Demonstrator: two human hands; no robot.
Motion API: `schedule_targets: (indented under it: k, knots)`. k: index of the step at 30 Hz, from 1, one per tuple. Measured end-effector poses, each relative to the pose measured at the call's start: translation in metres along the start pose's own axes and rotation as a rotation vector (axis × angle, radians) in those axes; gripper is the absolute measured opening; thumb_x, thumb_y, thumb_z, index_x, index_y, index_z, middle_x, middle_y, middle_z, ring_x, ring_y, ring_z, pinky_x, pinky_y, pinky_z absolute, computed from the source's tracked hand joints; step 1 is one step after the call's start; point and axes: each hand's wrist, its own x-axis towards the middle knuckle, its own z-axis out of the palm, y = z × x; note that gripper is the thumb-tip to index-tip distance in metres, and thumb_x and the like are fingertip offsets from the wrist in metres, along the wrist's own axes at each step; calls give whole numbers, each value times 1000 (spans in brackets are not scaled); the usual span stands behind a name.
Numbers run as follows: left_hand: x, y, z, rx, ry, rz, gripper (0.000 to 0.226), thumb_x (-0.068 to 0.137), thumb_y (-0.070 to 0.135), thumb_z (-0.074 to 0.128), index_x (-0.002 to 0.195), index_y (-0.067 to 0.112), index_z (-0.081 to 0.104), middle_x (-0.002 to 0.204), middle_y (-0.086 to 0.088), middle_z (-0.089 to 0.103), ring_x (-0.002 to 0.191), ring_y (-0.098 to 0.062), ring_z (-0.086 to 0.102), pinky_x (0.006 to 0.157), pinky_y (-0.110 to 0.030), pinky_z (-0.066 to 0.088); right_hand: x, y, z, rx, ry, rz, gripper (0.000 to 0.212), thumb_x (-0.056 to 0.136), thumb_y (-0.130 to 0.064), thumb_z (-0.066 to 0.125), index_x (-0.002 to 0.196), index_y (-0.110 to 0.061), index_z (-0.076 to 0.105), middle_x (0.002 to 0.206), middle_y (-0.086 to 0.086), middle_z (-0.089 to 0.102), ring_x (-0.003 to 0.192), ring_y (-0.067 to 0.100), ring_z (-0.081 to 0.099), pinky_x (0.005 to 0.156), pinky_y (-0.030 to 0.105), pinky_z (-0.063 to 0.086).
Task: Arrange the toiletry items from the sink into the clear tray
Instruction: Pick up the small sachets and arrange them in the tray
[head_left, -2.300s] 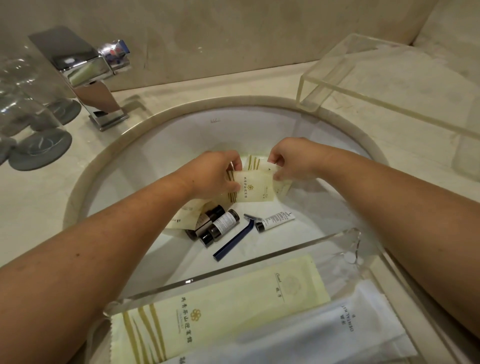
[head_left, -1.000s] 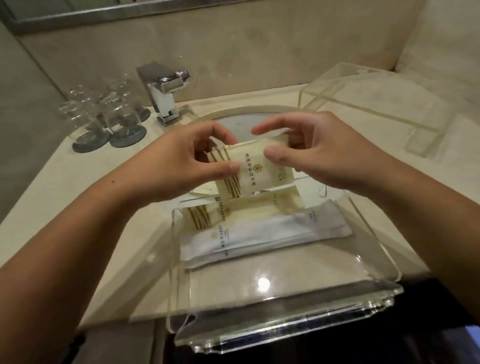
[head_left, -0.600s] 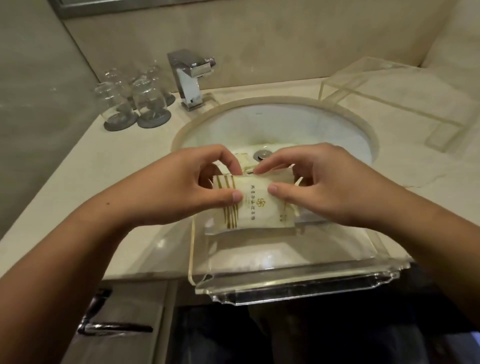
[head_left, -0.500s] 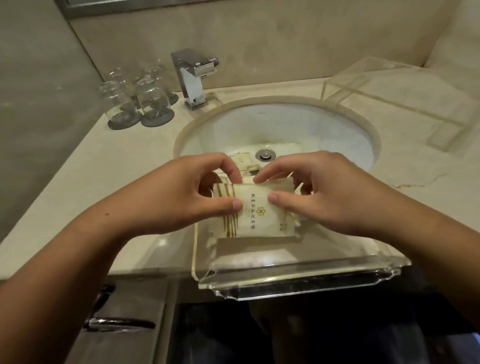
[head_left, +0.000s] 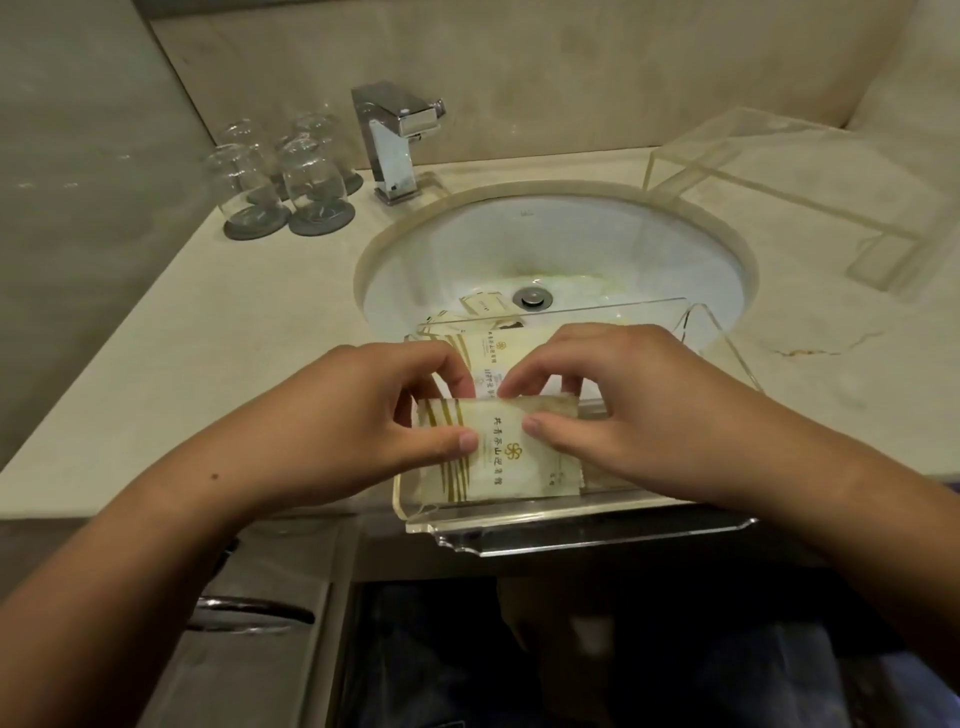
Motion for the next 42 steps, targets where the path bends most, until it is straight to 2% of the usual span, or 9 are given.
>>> schedule_targets:
  k: [2, 4, 6, 9, 13, 20, 26, 31, 42]
  knots:
    - [-2, -2, 3, 61, 35, 8, 29, 73, 63, 68, 96, 46, 64, 87, 19, 67, 82, -1, 60, 69, -24, 49, -2, -1, 1, -22, -10, 9, 25, 88, -43, 68, 113, -43, 68, 107, -21, 61, 97, -2, 55, 80, 10, 37]
    - [-3, -5, 5, 125, 61, 34, 33, 73, 64, 65, 100, 47, 65, 94, 21, 62, 88, 5, 54, 72, -16, 42, -3, -2, 2, -36, -14, 11, 28, 88, -44, 67, 116, -44, 66, 111, -21, 58, 101, -2, 53, 81, 8, 36]
    - [-3, -8, 7, 189, 71, 62, 39, 74, 65, 62, 109, 47, 65, 100, 22, 56, 97, 9, 48, 76, -11, 37, -6, -1, 2, -49, -16, 11, 31, 88, -44, 67, 119, -46, 64, 114, -22, 55, 104, -3, 51, 85, 10, 35]
    - [-8, -13, 7, 209, 88, 96, 45, 77, 64, 61, 119, 50, 57, 107, 26, 54, 105, 7, 47, 81, -13, 38, -11, 2, 0, -62, -14, 6, 29, 88, -44, 66, 117, -46, 63, 113, -22, 54, 106, -2, 51, 89, 17, 38]
    - [-14, -16, 8, 202, 98, 130, 38, 78, 64, 61, 114, 50, 58, 107, 30, 57, 104, 3, 50, 80, -17, 41, -16, 2, -1, -87, -40, -30, 24, 87, -47, 62, 110, -44, 67, 110, -24, 55, 108, -1, 52, 94, 22, 42]
    - [-12, -19, 14, 220, 79, 127, 37, 78, 67, 59, 110, 50, 66, 109, 30, 55, 107, 0, 46, 82, -17, 40, -12, -2, 6, -136, -132, -46, 29, 87, -54, 58, 114, -46, 65, 113, -25, 54, 110, 2, 51, 98, 32, 45]
    - [-11, -20, 19, 239, 78, 136, 44, 76, 70, 58, 113, 48, 67, 108, 28, 52, 101, -1, 43, 83, -20, 41, -9, -2, 9, -136, -158, -27, 28, 88, -51, 62, 115, -46, 65, 112, -22, 53, 106, 4, 51, 96, 31, 45]
    - [-13, -21, 21, 231, 105, 137, 42, 76, 66, 59, 113, 48, 65, 107, 26, 52, 99, -2, 41, 80, -15, 37, -9, -3, 13, -140, -151, -24, 30, 86, -54, 60, 116, -46, 62, 111, -23, 51, 105, 6, 52, 96, 32, 46]
    - [-12, -24, 21, 220, 110, 143, 36, 80, 59, 57, 114, 48, 65, 105, 25, 54, 98, -2, 44, 78, -14, 37, -7, -4, 14, -130, -136, -28, 27, 86, -50, 65, 113, -44, 66, 108, -21, 53, 100, 3, 50, 93, 28, 45]
